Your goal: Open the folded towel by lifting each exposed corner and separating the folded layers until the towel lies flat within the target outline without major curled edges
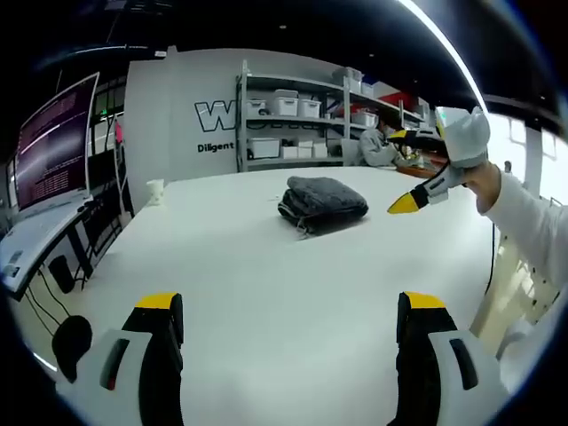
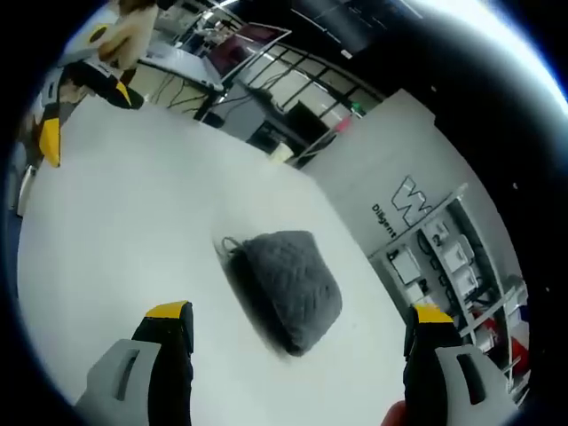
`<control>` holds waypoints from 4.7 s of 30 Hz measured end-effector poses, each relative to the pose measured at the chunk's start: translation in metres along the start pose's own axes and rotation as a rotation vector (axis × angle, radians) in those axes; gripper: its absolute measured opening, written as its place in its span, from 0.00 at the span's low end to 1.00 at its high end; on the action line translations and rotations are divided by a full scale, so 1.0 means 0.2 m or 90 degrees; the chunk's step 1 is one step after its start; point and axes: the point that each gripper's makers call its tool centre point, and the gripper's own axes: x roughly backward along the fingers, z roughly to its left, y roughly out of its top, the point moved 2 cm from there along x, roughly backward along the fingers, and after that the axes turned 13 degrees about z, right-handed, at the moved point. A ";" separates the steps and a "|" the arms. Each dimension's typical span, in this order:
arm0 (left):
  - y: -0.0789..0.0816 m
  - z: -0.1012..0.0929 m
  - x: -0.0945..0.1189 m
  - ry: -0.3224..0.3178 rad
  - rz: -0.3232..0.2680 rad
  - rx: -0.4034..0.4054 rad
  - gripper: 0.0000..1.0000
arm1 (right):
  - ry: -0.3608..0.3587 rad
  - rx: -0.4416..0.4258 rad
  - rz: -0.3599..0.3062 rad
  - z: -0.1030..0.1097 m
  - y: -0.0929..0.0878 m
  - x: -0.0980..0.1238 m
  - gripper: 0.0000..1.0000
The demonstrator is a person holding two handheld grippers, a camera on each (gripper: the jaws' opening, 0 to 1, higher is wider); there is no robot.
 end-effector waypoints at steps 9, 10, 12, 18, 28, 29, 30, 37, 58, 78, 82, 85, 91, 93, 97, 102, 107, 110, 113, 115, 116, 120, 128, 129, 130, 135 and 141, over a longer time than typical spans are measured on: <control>0.00 0.00 0.01 0.002 -0.001 -0.002 1.00 | -0.021 -0.004 -0.035 -0.01 0.12 -0.16 0.99; 0.00 0.00 0.01 0.002 -0.003 -0.001 1.00 | -0.021 -0.001 -0.035 0.00 0.13 -0.18 0.99; 0.01 0.01 0.01 0.003 -0.008 0.003 1.00 | -0.025 0.002 -0.031 0.01 0.15 -0.22 0.99; 0.00 0.02 0.01 0.007 -0.005 0.005 1.00 | -0.023 0.028 -0.035 0.09 0.18 -0.35 0.99; -0.01 0.05 0.03 0.012 -0.007 0.013 1.00 | -0.047 0.005 -0.010 0.14 0.18 -0.50 0.93; -0.02 0.05 0.03 0.013 -0.007 0.014 1.00 | -0.050 0.002 -0.010 0.13 0.18 -0.52 0.92; -0.02 0.05 0.03 0.013 -0.007 0.014 1.00 | -0.053 -0.002 -0.010 0.13 0.18 -0.53 0.91; -0.03 0.08 0.04 0.022 -0.007 0.022 0.99 | -0.052 -0.016 -0.013 0.16 0.20 -0.55 0.84; -0.05 0.11 0.05 0.022 0.000 0.021 0.99 | -0.062 -0.008 0.006 0.19 0.20 -0.73 0.59; -0.05 0.10 0.03 0.017 0.002 0.017 0.99 | -0.032 0.072 -0.037 0.27 0.22 -0.74 0.17; -0.04 0.09 0.04 0.016 0.001 0.014 0.99 | -0.033 0.060 -0.050 0.24 0.22 -0.72 0.09; -0.04 0.09 0.04 0.017 -0.001 0.016 0.99 | -0.014 0.003 -0.066 0.23 0.23 -0.72 0.07; -0.05 0.08 0.03 0.017 0.005 0.016 0.99 | 0.023 -0.097 -0.092 0.18 0.22 -0.69 0.06; -0.05 0.08 0.03 0.016 0.006 0.016 0.99 | 0.041 -0.135 -0.104 0.17 0.22 -0.68 0.06; -0.05 0.08 0.04 0.018 0.005 0.014 0.99 | 0.076 -0.221 -0.123 0.15 0.21 -0.66 0.06; -0.05 0.07 0.03 0.015 0.006 0.014 0.99 | 0.129 -0.317 -0.145 0.09 0.21 -0.65 0.05; -0.05 0.06 0.02 0.012 0.005 0.011 0.99 | 0.138 -0.375 -0.169 0.04 0.18 -0.59 0.05; -0.05 0.05 0.03 0.007 0.007 0.006 0.99 | 0.142 -0.412 -0.184 -0.01 0.16 -0.58 0.05; -0.04 0.06 0.04 0.008 -0.001 0.010 0.99 | 0.137 -0.434 -0.196 -0.06 0.15 -0.56 0.05; -0.05 0.07 0.04 0.011 -0.001 0.014 0.99 | 0.134 -0.446 -0.201 -0.09 0.14 -0.55 0.05; -0.05 0.07 0.04 0.014 0.003 0.015 0.99 | 0.133 -0.453 -0.204 -0.11 0.13 -0.55 0.05; -0.06 0.08 0.04 0.013 0.003 0.013 0.99 | 0.130 -0.472 -0.210 -0.17 0.12 -0.54 0.05; -0.06 0.10 0.05 0.015 0.002 0.019 0.99 | 0.098 -0.517 -0.222 -0.31 0.04 -0.52 0.05; -0.06 0.10 0.05 0.016 0.001 0.021 0.99 | 0.092 -0.520 -0.221 -0.33 0.02 -0.52 0.05; -0.06 0.10 0.06 0.018 0.000 0.023 0.99 | 0.089 -0.523 -0.221 -0.34 0.01 -0.52 0.05; -0.07 0.11 0.06 0.020 0.002 0.024 0.99 | 0.073 -0.539 -0.221 -0.40 -0.05 -0.49 0.05; -0.06 0.09 0.06 0.016 0.000 0.020 0.99 | 0.042 -0.547 -0.209 -0.47 -0.16 -0.47 0.05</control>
